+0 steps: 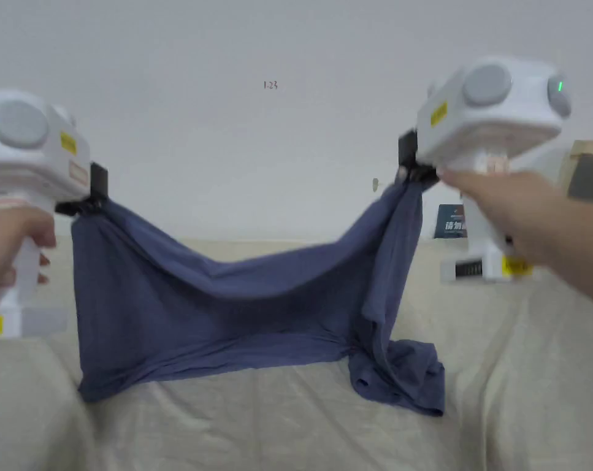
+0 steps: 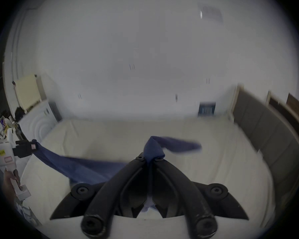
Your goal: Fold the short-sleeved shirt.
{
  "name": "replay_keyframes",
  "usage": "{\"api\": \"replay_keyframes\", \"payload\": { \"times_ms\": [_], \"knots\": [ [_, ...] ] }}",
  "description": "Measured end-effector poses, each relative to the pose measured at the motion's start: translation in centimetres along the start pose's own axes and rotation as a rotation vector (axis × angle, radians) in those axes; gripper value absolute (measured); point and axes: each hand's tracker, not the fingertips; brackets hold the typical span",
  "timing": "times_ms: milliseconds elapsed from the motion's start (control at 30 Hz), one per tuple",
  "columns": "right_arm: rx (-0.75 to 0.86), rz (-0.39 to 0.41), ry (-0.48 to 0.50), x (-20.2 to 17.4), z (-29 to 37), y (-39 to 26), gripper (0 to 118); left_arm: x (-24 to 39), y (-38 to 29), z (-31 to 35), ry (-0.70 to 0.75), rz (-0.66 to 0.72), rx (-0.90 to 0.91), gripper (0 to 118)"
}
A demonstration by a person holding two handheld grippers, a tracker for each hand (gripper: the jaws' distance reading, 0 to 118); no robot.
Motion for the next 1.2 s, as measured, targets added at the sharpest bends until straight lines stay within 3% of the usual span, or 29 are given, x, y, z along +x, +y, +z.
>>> {"api": "replay_keyframes", "payload": {
  "times_ms": [167, 367, 600, 867, 933, 1033, 1200],
  "knots": [
    [-0.209, 0.003, -0.010, 1.4, -6.5, -15.2, 2, 0.9, -11.9, -4.2, -0.023, -0.032, -0.177, 6],
    [-0.245, -0.066, 0.000, 4.3, -5.3, -25.1, 2, -0.5, -21.1, -3.3, -0.045, 0.095, -0.250, 6],
    [-0.178, -0.101, 0.085, 8.1, 3.6, -29.1, 2, -2.7, -25.8, 3.0, -0.071, 0.017, -0.222, 6],
    [-0.145, -0.083, 0.129, 11.4, 17.7, -32.1, 2, -6.0, -27.0, 13.7, -0.124, 0.054, -0.165, 6],
    [-0.146, -0.098, 0.178, 12.2, 20.5, -33.1, 2, -6.3, -27.8, 16.2, -0.135, 0.025, -0.162, 6],
    [-0.172, -0.113, 0.194, 12.1, 23.7, -34.8, 2, -5.7, -29.4, 19.8, -0.161, -0.047, -0.150, 6],
    [-0.214, -0.064, 0.196, 11.8, 26.8, -37.7, 2, -5.5, -33.1, 23.8, -0.215, -0.066, -0.200, 6]
  ]
}}
